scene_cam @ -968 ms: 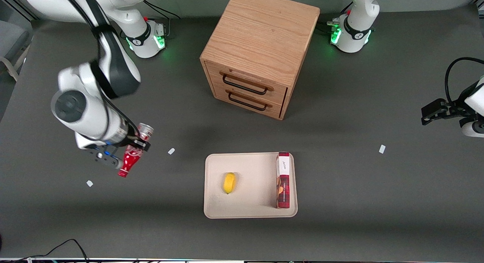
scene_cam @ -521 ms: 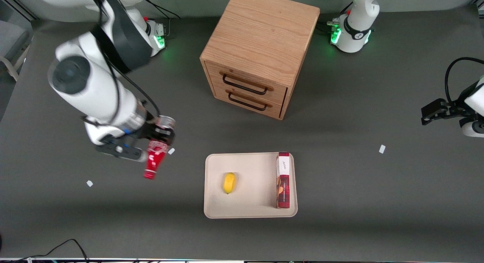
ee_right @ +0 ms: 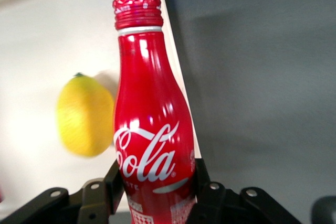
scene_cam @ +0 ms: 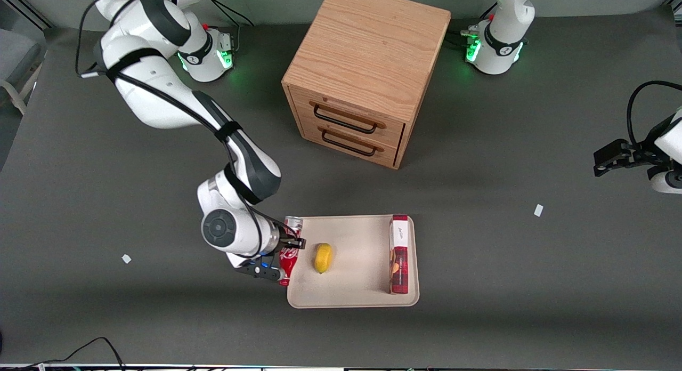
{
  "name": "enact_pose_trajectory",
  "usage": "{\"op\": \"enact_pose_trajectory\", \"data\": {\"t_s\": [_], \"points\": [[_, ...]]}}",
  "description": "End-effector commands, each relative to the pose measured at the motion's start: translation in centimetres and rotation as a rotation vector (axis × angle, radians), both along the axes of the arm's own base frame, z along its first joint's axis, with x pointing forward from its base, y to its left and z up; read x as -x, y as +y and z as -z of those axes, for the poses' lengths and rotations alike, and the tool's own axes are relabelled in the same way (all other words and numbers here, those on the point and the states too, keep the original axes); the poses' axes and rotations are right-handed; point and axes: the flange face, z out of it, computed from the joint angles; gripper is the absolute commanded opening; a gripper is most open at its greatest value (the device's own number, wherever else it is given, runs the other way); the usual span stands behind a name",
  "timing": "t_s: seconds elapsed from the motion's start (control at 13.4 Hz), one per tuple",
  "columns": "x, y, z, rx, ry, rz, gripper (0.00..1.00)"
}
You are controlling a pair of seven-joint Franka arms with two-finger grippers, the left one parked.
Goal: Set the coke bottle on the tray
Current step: 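Lower the bottle onto the tray beside the lemon and open the gripper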
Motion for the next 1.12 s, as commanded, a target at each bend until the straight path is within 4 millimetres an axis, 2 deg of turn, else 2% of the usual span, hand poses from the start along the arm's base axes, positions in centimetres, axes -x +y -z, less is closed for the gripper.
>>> {"op": "enact_pose_trajectory", "data": {"t_s": [0.0, 0.07, 0.22, 0.3, 0.37, 0.45, 0.67, 0.82, 0.97, 1.04], "points": [[-0.5, 1.5, 0.6, -0.003, -0.062, -0.029, 0.0], [-0.3, 1.6, 1.7, -0.005, -0.067, -0.028, 0.0], [-0.4, 1.6, 2.3, -0.013, -0.079, -0.023, 0.0], [-0.4, 1.5, 2.4, -0.013, -0.077, -0.02, 0.31], [-0.5, 1.5, 2.3, -0.008, -0.081, -0.022, 0.95], [-0.5, 1.4, 2.4, -0.003, -0.082, -0.023, 1.0], [-0.4, 1.4, 2.3, 0.003, -0.085, -0.019, 1.0], [-0.5, 1.2, 1.5, 0.018, -0.097, -0.028, 1.0], [-0.3, 0.9, -1.1, 0.034, -0.094, -0.035, 1.0], [-0.2, 0.5, -3.4, 0.048, -0.095, -0.037, 1.0]]}}
